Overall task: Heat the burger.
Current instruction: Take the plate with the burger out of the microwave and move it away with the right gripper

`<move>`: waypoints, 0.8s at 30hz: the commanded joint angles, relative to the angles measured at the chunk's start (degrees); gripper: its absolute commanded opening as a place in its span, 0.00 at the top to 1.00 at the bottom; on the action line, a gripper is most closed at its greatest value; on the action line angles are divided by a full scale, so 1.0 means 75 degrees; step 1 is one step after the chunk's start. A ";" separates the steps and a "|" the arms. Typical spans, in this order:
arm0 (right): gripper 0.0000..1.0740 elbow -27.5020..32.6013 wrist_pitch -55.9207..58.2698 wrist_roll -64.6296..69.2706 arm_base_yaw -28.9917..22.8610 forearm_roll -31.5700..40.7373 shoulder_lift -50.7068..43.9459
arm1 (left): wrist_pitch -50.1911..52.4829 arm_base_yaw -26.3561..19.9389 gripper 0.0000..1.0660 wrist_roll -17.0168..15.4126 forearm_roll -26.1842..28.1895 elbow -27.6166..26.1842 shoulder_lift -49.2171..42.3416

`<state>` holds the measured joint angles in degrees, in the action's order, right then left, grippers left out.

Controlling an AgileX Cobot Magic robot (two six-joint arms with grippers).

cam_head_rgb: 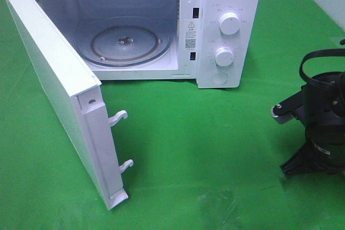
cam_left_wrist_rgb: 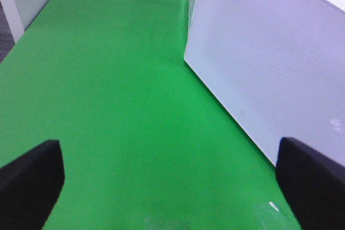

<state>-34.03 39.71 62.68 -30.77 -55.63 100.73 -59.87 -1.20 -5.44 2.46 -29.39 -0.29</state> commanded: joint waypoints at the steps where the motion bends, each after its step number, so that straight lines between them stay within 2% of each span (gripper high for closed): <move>1: 0.96 -0.0023 0.0138 0.0229 0.0038 -0.0397 0.0176 | 0.0031 -0.0015 0.05 -0.0008 0.0015 0.0031 -0.0145; 5: 0.93 -0.0099 -0.0015 0.0283 0.0038 -0.0359 0.0420 | 0.0031 -0.0015 0.05 -0.0008 0.0015 0.0031 -0.0145; 7: 0.85 -0.0397 0.0076 0.0283 0.0038 -0.0229 0.0718 | 0.0031 -0.0015 0.05 -0.0008 0.0015 0.0031 -0.0145; 8: 0.85 -0.0397 0.0076 0.0283 0.0038 -0.0229 0.0718 | 0.0031 -0.0015 0.05 -0.0008 0.0015 0.0031 -0.0145; 9: 0.80 -0.0512 0.0092 0.0237 0.0038 -0.0092 0.0733 | 0.0031 -0.0015 0.05 -0.0008 0.0015 0.0031 -0.0145; 10: 0.80 -0.0512 0.0092 0.0237 0.0038 -0.0092 0.0733 | 0.0031 -0.0015 0.05 -0.0008 0.0015 0.0031 -0.0145; 11: 0.74 -0.0642 0.0107 0.0153 0.0038 0.0138 0.0695 | 0.0031 -0.0015 0.05 -0.0008 0.0015 0.0031 -0.0145; 12: 0.74 -0.0642 0.0107 0.0153 0.0038 0.0138 0.0695 | 0.0031 -0.0015 0.05 -0.0008 0.0015 0.0031 -0.0145; 13: 0.66 -0.0749 0.0107 -0.0099 0.0038 0.0504 0.0634 | 0.0031 -0.0015 0.05 -0.0008 0.0015 0.0031 -0.0145; 15: 0.63 -0.0795 0.0107 -0.0229 0.0038 0.0680 0.0596 | 0.0031 -0.0015 0.05 -0.0008 0.0015 0.0031 -0.0145; 16: 0.58 -0.0901 0.0099 -0.0558 0.0038 0.1070 0.0466 | 0.0031 -0.0015 0.05 -0.0008 0.0015 0.0031 -0.0145; 17: 0.58 -0.0901 0.0099 -0.0558 0.0038 0.1070 0.0466 | 0.0031 -0.0015 0.05 -0.0008 0.0015 0.0031 -0.0145; 20: 0.53 -0.0955 0.0092 -0.1337 0.0038 0.1925 -0.0053 | 0.0031 -0.0015 0.05 -0.0008 0.0015 0.0031 -0.0145; 24: 0.53 -0.0993 0.0092 -0.1963 0.0038 0.2574 -0.0634 | 0.0031 -0.0015 0.05 -0.0008 0.0015 0.0031 -0.0145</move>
<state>-41.25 39.88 49.73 -30.77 -37.64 96.83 -59.87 -1.20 -5.44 2.46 -29.39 -0.29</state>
